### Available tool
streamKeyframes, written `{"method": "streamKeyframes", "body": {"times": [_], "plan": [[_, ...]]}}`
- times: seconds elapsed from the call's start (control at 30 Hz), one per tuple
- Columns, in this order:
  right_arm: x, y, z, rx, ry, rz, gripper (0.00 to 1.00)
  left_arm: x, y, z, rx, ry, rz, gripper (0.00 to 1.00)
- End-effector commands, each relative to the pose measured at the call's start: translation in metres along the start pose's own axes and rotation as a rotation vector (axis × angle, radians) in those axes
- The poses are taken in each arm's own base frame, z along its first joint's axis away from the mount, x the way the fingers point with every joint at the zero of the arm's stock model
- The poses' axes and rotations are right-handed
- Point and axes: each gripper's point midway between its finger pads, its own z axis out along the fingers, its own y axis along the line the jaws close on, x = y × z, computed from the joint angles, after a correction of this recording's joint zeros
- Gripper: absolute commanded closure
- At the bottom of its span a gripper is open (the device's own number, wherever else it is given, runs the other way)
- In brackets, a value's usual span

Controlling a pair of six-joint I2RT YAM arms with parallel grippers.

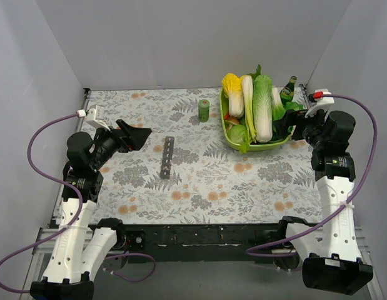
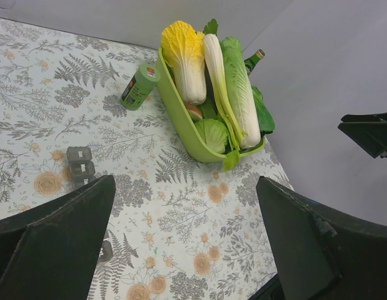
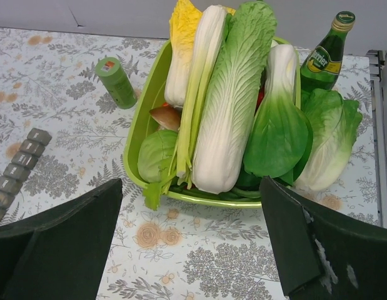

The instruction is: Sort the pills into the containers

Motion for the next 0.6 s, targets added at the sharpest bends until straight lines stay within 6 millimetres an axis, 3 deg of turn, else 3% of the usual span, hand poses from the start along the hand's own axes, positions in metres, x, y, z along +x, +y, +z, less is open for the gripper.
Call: {"method": "streamKeyframes", "body": {"times": [0.0, 0.1, 0.17, 0.37, 0.47, 0.5, 0.57], "plan": [[-0.024, 0.007, -0.003, -0.032, -0.071, -0.024, 0.02, 0.008, 0.007, 0.002, -0.019, 0.017, -0.032, 0.02], [-0.017, 0.018, 0.0, -0.111, -0.061, -0.082, 0.02, 0.026, 0.015, 0.009, -0.016, 0.089, -0.073, 0.02], [-0.007, 0.035, -0.001, -0.242, -0.051, -0.177, 0.02, 0.037, 0.019, 0.012, -0.023, 0.133, -0.105, 0.02], [0.036, 0.071, -0.006, -0.533, 0.012, -0.357, 0.02, 0.072, 0.041, 0.027, -0.079, 0.293, -0.215, 0.02], [0.068, 0.094, -0.015, -0.696, 0.07, -0.325, 0.02, 0.109, 0.052, 0.043, -0.176, 0.412, -0.252, 0.02], [0.072, 0.095, -0.014, -0.711, 0.069, -0.32, 0.02, 0.134, 0.035, 0.048, -0.167, 0.482, -0.209, 0.02], [0.077, 0.097, -0.011, -0.721, 0.06, -0.31, 0.02, 0.165, 0.057, 0.058, -0.328, 0.541, -0.161, 0.02]]}}
